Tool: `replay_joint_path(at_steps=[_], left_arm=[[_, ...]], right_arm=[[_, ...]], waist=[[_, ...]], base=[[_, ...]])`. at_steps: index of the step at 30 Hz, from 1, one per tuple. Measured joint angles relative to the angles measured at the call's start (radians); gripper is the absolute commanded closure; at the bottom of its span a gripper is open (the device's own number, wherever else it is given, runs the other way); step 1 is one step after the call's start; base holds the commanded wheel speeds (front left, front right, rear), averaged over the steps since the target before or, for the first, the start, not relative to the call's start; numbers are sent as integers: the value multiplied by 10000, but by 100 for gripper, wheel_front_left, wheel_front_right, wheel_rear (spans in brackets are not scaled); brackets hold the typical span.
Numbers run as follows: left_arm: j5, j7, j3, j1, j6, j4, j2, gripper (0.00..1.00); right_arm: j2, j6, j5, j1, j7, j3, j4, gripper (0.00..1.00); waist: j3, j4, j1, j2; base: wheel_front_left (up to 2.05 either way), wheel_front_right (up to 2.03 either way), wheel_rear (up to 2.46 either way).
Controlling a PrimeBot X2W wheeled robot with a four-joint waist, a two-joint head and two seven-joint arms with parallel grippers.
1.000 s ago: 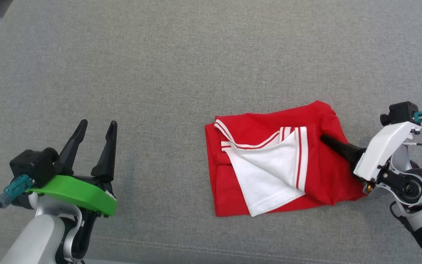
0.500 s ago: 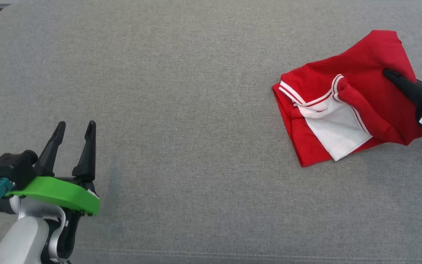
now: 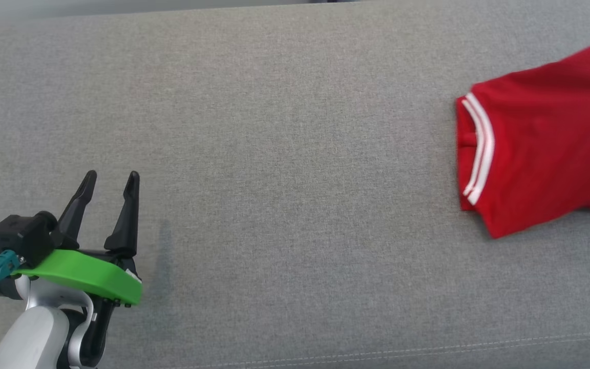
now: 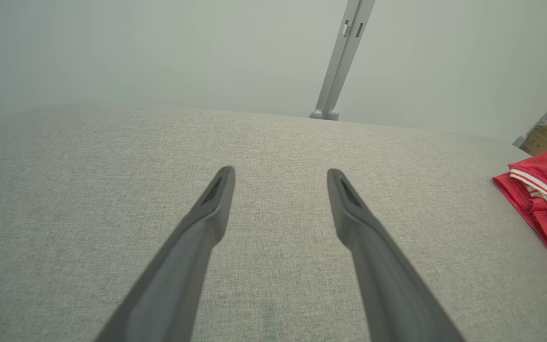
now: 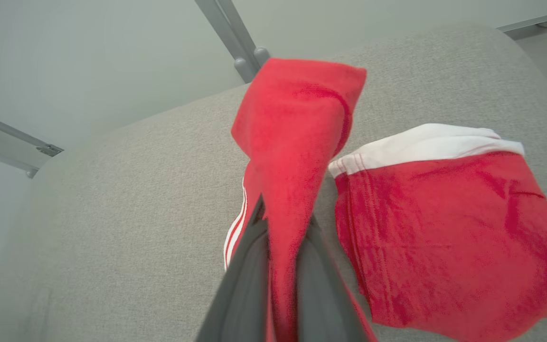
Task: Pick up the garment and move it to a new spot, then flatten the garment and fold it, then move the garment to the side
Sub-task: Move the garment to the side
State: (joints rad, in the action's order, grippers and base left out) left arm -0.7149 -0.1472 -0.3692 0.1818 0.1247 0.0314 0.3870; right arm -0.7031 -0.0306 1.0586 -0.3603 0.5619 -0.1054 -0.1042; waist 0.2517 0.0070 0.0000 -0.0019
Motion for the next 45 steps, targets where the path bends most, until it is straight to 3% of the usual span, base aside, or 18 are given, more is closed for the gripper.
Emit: replay_joint_path(at_steps=[5,15,16,17,18,26,31,39,45], left_arm=[[65,146,-79,20,0,144,-2,0],[73,320,-449,286,0,161,-320,0],[73,320,-499,344,0,167,-362,0],[73,322,-525,393,0,159,-395,0],[73,320,-537,424,0,146,-453,0],[69,115,-385,418,0,-242,-673,0],[88,-270,10,378,0,-560,-788,0],[972,-742,767,87,0,-1220,-642,0],[1400,-838,926,-253,0,-1680,-633,0]], right_arm=[[-307,-347,-412,36,-267,353,-433,100],[-476,-520,-1569,-179,-1081,316,-1064,100],[-556,-529,-1718,-212,-1170,313,-1185,81],[-650,-612,-2021,-224,-1379,311,-1292,53],[-752,-667,-2284,-234,-1578,341,-1425,2],[-882,-794,-3392,-213,-2642,301,-2113,0],[-780,-846,-4010,-206,-3975,299,-1620,0],[209,-853,-5060,208,-6032,-267,-238,0],[1103,-936,-5507,1217,-7334,-345,13,0]], waist=[[224,-80,0,0],[741,-8,0,0],[764,27,0,0],[785,60,0,0],[801,93,0,0],[635,194,0,0],[365,193,0,0],[-260,139,0,0],[-780,112,0,0]], base=[[0,0,0],[0,0,0],[0,0,0],[0,0,0],[0,0,0],[0,0,0],[0,0,0],[0,0,0],[0,0,0]])
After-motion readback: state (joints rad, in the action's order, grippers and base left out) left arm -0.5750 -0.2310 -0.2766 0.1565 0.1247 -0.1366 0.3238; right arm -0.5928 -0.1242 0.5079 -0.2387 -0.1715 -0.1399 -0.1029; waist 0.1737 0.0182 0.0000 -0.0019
